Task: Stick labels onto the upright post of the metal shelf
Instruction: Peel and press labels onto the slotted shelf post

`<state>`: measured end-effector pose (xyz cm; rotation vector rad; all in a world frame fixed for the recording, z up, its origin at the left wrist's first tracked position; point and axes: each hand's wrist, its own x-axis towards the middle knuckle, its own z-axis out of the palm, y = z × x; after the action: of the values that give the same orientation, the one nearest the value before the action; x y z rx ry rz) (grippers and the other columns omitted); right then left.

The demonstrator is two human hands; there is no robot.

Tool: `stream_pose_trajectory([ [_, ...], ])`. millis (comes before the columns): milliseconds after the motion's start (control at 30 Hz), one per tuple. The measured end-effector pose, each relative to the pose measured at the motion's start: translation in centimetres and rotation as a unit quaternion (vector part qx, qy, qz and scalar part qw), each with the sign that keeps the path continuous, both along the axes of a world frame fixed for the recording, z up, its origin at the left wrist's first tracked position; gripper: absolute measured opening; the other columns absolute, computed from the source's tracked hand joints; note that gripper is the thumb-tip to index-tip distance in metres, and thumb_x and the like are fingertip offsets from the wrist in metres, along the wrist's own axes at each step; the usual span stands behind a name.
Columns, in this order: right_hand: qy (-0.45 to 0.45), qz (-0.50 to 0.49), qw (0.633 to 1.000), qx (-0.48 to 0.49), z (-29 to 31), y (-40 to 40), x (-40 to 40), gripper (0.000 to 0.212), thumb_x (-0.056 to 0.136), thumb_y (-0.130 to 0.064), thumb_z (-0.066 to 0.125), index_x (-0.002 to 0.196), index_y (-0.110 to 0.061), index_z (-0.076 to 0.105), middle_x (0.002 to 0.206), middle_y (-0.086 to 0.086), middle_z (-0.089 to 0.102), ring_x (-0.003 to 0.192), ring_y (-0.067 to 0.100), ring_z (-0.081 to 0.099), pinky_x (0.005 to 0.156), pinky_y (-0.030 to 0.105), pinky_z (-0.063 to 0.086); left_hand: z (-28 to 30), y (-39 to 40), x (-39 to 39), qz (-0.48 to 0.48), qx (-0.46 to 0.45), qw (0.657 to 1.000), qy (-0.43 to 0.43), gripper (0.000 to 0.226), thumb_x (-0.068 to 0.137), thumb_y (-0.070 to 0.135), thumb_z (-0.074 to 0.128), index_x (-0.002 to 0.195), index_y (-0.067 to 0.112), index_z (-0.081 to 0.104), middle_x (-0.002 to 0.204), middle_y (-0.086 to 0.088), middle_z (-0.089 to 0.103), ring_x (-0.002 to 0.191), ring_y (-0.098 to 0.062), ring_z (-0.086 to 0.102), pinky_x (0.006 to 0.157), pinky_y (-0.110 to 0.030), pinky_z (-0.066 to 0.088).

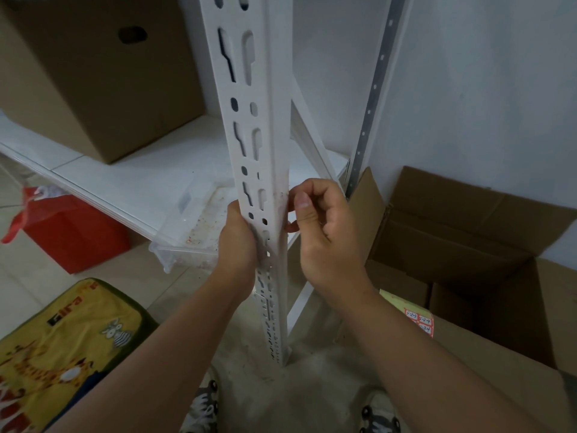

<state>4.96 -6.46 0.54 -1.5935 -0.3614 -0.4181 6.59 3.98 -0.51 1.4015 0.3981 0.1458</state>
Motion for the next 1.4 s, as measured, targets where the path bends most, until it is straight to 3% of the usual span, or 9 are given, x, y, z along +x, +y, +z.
stream_pose_trajectory([
  [200,-0.023,-0.004,0.999,-0.048,0.2,-0.2,0.2,0.008,0.096,-0.019,0.052,0.095,-0.026,0.056,0.090,-0.015,0.061,0.088,0.014,0.063,0.073,0.044,0.056,-0.1,0.0,0.0,0.001,-0.001,1.000,-0.002,0.051,0.099,0.041,0.027,0.095,0.012,0.069,0.091,-0.011,0.073,0.096,-0.034,0.067,0.095,-0.055,0.049],
  [333,-0.060,-0.031,0.994,-0.091,0.1,-0.6,0.5,0.012,0.097,-0.019,0.052,0.100,-0.015,0.063,0.091,-0.008,0.065,0.086,0.013,0.065,0.070,0.039,0.058,-0.1,0.0,-0.1,0.006,-0.002,1.000,-0.007,0.052,0.100,0.041,0.027,0.102,0.008,0.067,0.098,-0.018,0.070,0.097,-0.036,0.067,0.094,-0.056,0.050],
  [567,-0.043,-0.036,0.996,-0.063,0.4,-0.3,0.4,0.013,0.095,-0.016,0.052,0.096,-0.013,0.064,0.084,-0.012,0.064,0.079,0.007,0.064,0.071,0.028,0.056,-0.4,-0.3,0.1,0.027,-0.026,0.999,-0.014,0.046,0.098,0.036,0.031,0.068,0.022,0.063,0.066,0.001,0.065,0.071,-0.020,0.061,0.076,-0.037,0.050],
  [633,-0.039,-0.034,0.997,-0.062,0.6,-0.3,0.4,0.012,0.095,-0.015,0.051,0.094,-0.013,0.064,0.082,-0.013,0.063,0.076,0.005,0.062,0.070,0.026,0.055,-0.3,-0.4,0.0,0.027,-0.023,0.999,-0.019,0.044,0.099,0.035,0.031,0.071,0.022,0.063,0.065,0.003,0.066,0.069,-0.017,0.063,0.074,-0.036,0.052],
  [767,0.013,-0.005,0.999,-0.049,0.8,-0.4,0.5,0.013,0.097,-0.015,0.050,0.093,-0.015,0.062,0.083,-0.007,0.065,0.077,0.010,0.063,0.073,0.035,0.056,0.0,-0.6,-0.1,0.028,-0.024,0.999,-0.020,0.046,0.100,0.035,0.030,0.072,0.022,0.064,0.061,0.007,0.067,0.064,-0.012,0.063,0.068,-0.030,0.052],
  [933,0.066,0.069,0.995,-0.013,1.0,-1.2,0.5,0.016,0.099,-0.010,0.048,0.099,-0.012,0.064,0.089,-0.010,0.066,0.084,0.004,0.065,0.075,0.021,0.055,-0.2,-0.2,0.1,0.008,0.001,1.000,-0.015,0.052,0.100,0.039,0.026,0.098,0.010,0.069,0.087,-0.010,0.073,0.089,-0.030,0.068,0.089,-0.049,0.053],
  [1067,0.031,0.047,0.996,-0.073,0.8,-1.5,0.6,0.014,0.097,-0.016,0.053,0.104,-0.017,0.065,0.094,-0.014,0.067,0.089,0.005,0.066,0.078,0.027,0.057,-0.4,-0.1,0.2,0.008,0.015,1.000,-0.016,0.052,0.100,0.039,0.026,0.106,0.007,0.067,0.096,-0.015,0.072,0.096,-0.033,0.067,0.092,-0.051,0.052],
  [1267,-0.045,-0.021,0.989,-0.142,0.4,-1.3,1.0,0.021,0.097,-0.022,0.052,0.108,-0.011,0.066,0.090,-0.004,0.070,0.080,0.011,0.067,0.070,0.038,0.058,-0.5,-0.4,0.3,0.022,-0.020,0.999,-0.031,0.047,0.100,0.036,0.027,0.082,0.021,0.067,0.069,0.005,0.070,0.075,-0.016,0.066,0.074,-0.035,0.052],
  [1400,-0.075,-0.039,0.985,-0.153,0.3,-0.9,1.1,0.022,0.097,-0.020,0.048,0.103,-0.007,0.064,0.084,-0.004,0.066,0.072,0.011,0.063,0.066,0.037,0.055,-0.6,-0.5,0.3,0.026,-0.028,0.999,-0.035,0.048,0.100,0.036,0.027,0.076,0.023,0.066,0.063,0.006,0.068,0.060,-0.009,0.065,0.067,-0.029,0.052],
])
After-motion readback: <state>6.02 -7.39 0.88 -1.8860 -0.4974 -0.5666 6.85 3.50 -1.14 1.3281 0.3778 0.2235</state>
